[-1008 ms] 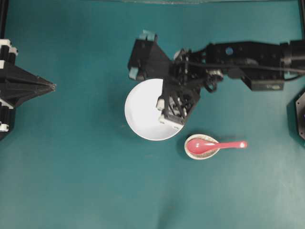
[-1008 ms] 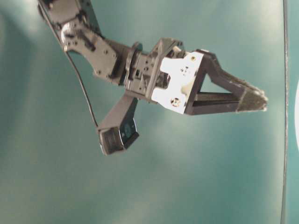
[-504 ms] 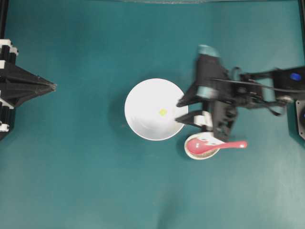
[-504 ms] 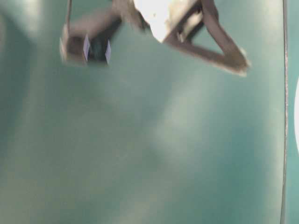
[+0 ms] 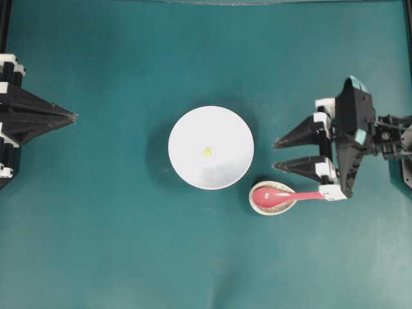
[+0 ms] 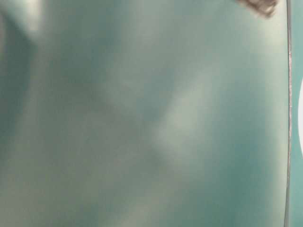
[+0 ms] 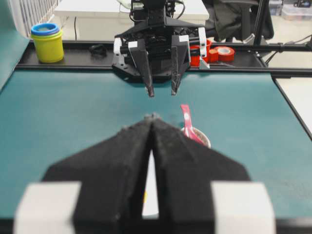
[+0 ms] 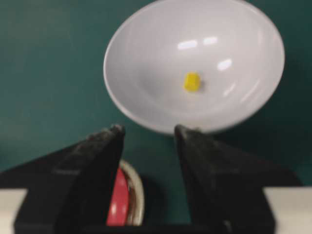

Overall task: Scoop the yellow hexagonal prism block from the bowl with a spoon using the right arm.
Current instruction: 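Move the right gripper to the red spoon on its rest, then close the right gripper on the red spoon handle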

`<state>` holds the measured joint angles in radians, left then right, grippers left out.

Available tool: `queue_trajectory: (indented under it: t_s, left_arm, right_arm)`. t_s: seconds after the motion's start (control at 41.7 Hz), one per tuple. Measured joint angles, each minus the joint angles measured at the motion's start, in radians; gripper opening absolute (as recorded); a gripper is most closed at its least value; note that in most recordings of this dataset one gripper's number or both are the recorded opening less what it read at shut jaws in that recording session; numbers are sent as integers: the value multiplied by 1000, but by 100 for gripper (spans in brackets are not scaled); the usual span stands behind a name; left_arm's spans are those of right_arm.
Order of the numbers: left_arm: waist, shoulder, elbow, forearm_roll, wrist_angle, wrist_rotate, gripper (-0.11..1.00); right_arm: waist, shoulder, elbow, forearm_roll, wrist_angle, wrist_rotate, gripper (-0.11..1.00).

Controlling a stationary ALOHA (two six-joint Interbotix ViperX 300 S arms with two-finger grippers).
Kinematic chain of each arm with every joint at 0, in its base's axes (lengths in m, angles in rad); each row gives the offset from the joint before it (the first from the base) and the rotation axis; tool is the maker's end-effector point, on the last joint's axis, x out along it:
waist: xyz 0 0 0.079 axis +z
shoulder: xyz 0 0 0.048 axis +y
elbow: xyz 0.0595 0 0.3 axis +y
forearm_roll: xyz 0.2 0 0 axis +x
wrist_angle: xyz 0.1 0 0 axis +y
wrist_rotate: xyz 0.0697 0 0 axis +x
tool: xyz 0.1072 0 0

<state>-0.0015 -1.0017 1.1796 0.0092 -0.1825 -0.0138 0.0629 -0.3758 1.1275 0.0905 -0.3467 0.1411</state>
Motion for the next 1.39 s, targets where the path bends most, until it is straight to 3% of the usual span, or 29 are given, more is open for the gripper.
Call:
queue_trajectory:
  t_s: [0.552,0.744,0.864,1.104,1.248,1.392]
  left_arm:
    - [0,0,2,0,6,0,0]
    - [0,0,2,2,8,5,0]
    - [0,0,0,0,9,5,0]
    - [0,2,2,0,15,12,0]
    - [0,0,0,0,21,14,0]
    - [0,2,0,0,25,14,0]
  right_arm:
    - [71,221,213,44,-551,-2,52]
    - [135,342,227,106,-699,-2,52]
    - [210,408,236,169,-792,-2,52]
    - [373,468,256,307,-881,0,52]
    - [433,497,258,333,-902,-2,52]
    - [440,541,256,344,-916,-2,52]
